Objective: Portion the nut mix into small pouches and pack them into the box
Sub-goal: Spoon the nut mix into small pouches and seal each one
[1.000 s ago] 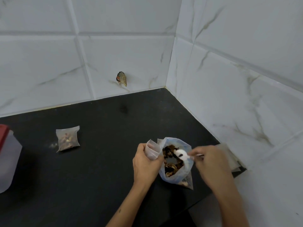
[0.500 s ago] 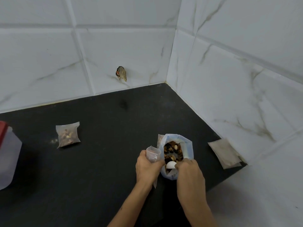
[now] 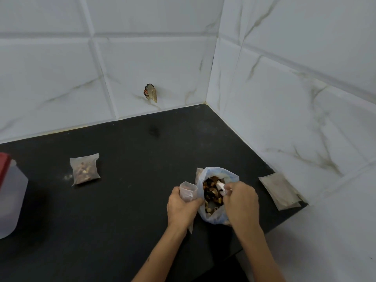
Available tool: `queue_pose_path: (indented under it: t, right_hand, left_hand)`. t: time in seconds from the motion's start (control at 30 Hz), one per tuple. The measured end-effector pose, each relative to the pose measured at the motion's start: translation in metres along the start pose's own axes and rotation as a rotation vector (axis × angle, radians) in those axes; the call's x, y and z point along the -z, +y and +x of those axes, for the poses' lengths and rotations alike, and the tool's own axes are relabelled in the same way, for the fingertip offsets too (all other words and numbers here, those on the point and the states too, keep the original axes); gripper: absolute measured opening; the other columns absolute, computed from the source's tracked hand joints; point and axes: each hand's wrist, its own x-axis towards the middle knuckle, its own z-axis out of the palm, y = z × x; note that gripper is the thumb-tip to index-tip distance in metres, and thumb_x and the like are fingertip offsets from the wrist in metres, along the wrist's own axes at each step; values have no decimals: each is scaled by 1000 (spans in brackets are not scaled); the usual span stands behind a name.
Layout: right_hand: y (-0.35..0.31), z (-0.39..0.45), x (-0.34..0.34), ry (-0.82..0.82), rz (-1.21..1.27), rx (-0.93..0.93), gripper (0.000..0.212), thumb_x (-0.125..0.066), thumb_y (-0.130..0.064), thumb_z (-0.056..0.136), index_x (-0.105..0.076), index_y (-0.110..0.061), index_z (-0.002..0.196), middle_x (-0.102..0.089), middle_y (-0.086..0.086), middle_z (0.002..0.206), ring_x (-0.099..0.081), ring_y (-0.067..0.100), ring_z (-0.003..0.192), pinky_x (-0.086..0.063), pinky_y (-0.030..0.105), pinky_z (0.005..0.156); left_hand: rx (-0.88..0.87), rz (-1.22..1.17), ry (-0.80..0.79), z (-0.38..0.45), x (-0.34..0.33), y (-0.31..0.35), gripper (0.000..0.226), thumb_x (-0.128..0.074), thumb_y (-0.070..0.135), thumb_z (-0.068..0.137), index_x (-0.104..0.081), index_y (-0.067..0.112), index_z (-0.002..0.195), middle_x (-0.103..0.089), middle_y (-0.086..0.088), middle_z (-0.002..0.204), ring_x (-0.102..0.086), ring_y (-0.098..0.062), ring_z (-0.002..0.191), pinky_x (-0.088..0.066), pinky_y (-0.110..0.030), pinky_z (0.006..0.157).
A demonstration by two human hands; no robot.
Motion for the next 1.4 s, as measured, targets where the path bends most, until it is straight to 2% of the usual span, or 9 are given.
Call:
queue_pose_path:
  t: [0.2, 0.37, 0.5, 0.67, 0.8, 0.93, 1.13, 1.2, 1.4]
  right_hand:
    - [6, 4, -7, -9, 164, 91, 19, -52, -18, 93, -69, -16, 101, -66, 0, 101, -53, 5, 75, -41, 13, 60]
    - [17, 11, -10, -95, 464, -22, 14, -57, -10, 89, -70, -15, 88, -53, -10, 74, -51, 5, 67, -44, 17, 58]
    - [21, 11, -20, -82, 727, -174, 21, -58, -7, 88, -70, -22, 81, -58, -8, 82, -57, 8, 77, -56, 36, 77]
    - [12, 8, -28, 56, 544, -10, 19, -58, -11, 89, -71, -19, 101, -61, -10, 89, -54, 3, 78, -46, 17, 65]
    - [18, 14, -20, -104, 705, -135, 20, -58, -8, 88, -71, -23, 86, -67, -1, 88, -62, 13, 84, -55, 35, 79]
    - [20, 19, -9, -281, 894, -264, 17, -54, 1, 90, -69, -6, 95, -65, 9, 77, -54, 12, 64, -47, 22, 60]
    - [24, 19, -6, -303, 1016, -282, 16, -55, 4, 88, -70, -3, 90, -68, 14, 83, -57, 13, 66, -48, 22, 60]
    - [27, 19, -2, -297, 1081, -305, 17, -56, 4, 87, -70, -4, 85, -69, 16, 84, -58, 14, 67, -49, 23, 62]
    - [33, 11, 10, -223, 1191, -302, 12, -57, 5, 86, -68, 0, 89, -67, 15, 78, -56, 14, 65, -49, 25, 62]
  left_hand:
    - [41, -93, -45, 5, -5, -3, 37, -76, 5, 68, -61, 14, 100, -69, -8, 97, -67, -19, 91, -57, -34, 75]
    - [61, -129, -43, 7, -5, -5, 39, -76, 5, 67, -62, 14, 102, -70, -8, 98, -69, -20, 91, -58, -43, 83]
    - [59, -117, -55, 7, -5, -5, 40, -76, 6, 65, -63, 14, 102, -71, -6, 97, -69, -20, 92, -58, -45, 83]
    - [21, -41, -82, 4, -9, -3, 39, -73, 7, 67, -63, 13, 104, -69, -7, 96, -68, -20, 91, -58, -36, 76]
    - [61, -75, -64, 2, -8, -3, 40, -72, 7, 65, -64, 16, 103, -70, -6, 97, -68, -20, 92, -58, -44, 83]
    - [80, -123, -60, 3, -5, -6, 38, -71, 3, 68, -64, 10, 104, -71, -10, 98, -69, -22, 92, -58, -47, 82]
    - [59, -61, -81, 2, -2, -2, 39, -72, 4, 68, -63, 10, 106, -69, -10, 100, -67, -21, 95, -57, -44, 84]
    - [25, -16, -71, 0, -2, -1, 40, -74, 4, 69, -60, 13, 106, -67, -6, 100, -65, -17, 94, -57, -38, 81]
    - [-230, 266, 53, -14, -1, 14, 34, -76, 20, 71, -50, 24, 91, -52, 6, 99, -55, -9, 89, -47, -25, 69]
